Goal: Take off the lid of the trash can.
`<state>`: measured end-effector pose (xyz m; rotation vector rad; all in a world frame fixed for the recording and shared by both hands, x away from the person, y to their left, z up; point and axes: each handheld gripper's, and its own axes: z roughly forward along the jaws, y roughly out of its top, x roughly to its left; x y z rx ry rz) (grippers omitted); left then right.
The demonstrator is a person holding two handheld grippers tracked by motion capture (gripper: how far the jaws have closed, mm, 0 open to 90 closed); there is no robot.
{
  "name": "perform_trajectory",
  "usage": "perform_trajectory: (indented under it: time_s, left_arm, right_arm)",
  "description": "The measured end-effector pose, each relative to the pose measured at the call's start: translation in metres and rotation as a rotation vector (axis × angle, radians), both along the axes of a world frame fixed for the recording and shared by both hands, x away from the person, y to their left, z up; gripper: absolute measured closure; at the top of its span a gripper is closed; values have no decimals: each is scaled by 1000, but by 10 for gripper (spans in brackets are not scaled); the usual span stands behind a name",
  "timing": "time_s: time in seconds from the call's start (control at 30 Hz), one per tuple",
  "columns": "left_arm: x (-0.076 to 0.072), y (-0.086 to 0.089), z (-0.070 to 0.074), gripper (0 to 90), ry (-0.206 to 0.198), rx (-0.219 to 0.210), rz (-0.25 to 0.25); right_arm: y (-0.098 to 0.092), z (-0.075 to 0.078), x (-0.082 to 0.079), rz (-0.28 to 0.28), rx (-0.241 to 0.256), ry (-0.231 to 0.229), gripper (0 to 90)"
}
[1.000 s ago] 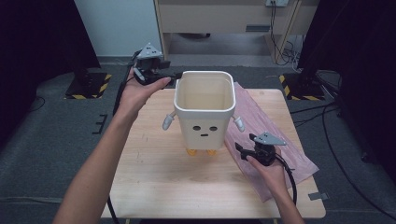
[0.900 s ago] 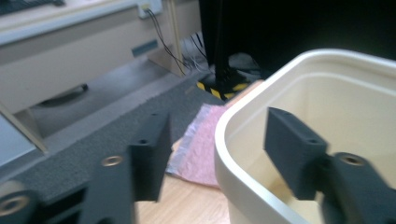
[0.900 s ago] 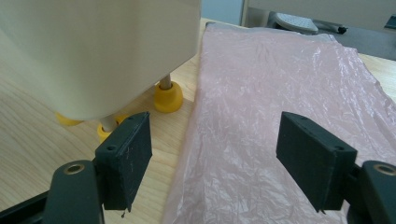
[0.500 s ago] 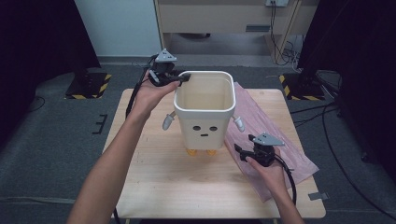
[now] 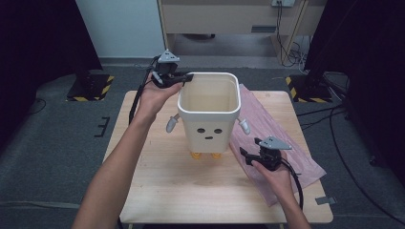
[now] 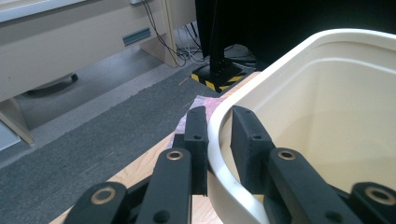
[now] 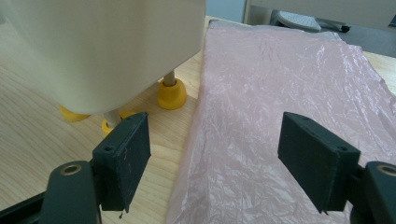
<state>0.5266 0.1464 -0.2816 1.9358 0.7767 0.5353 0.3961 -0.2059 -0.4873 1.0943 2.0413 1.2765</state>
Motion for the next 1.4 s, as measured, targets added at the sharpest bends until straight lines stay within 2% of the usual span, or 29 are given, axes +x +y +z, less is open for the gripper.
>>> perform_trajectory:
  time_s: [0.1, 0.27, 0.5, 0.67, 0.83, 1.17, 1.37, 1.4]
  left_arm:
    - [1, 1, 1, 759, 24, -15, -2]
    - [1, 1, 4, 760, 32, -17, -4]
    - [2, 1, 9, 760, 29, -17, -4]
    - [1, -2, 20, 762, 20, 5, -4]
    - [1, -3, 25, 762, 16, 2, 3]
    - [0, -5, 50, 764, -22, -18, 7]
    - [-11, 20, 65, 764, -43, -53, 71]
    - [-10, 27, 67, 763, -85, -49, 68]
  right_arm:
    - [0, 0, 0, -2, 3, 2, 249]
    - [-1, -1, 0, -10, 12, 0, 248]
    - [-2, -1, 0, -10, 3, -4, 246]
    - [-4, 0, 0, -15, 14, 1, 244]
    - [-4, 1, 0, -17, 21, -2, 243]
    - [-7, 1, 0, -18, 8, -7, 241]
    - [-13, 4, -1, -34, 12, -12, 228]
    - [-13, 4, -1, -38, 22, -10, 224]
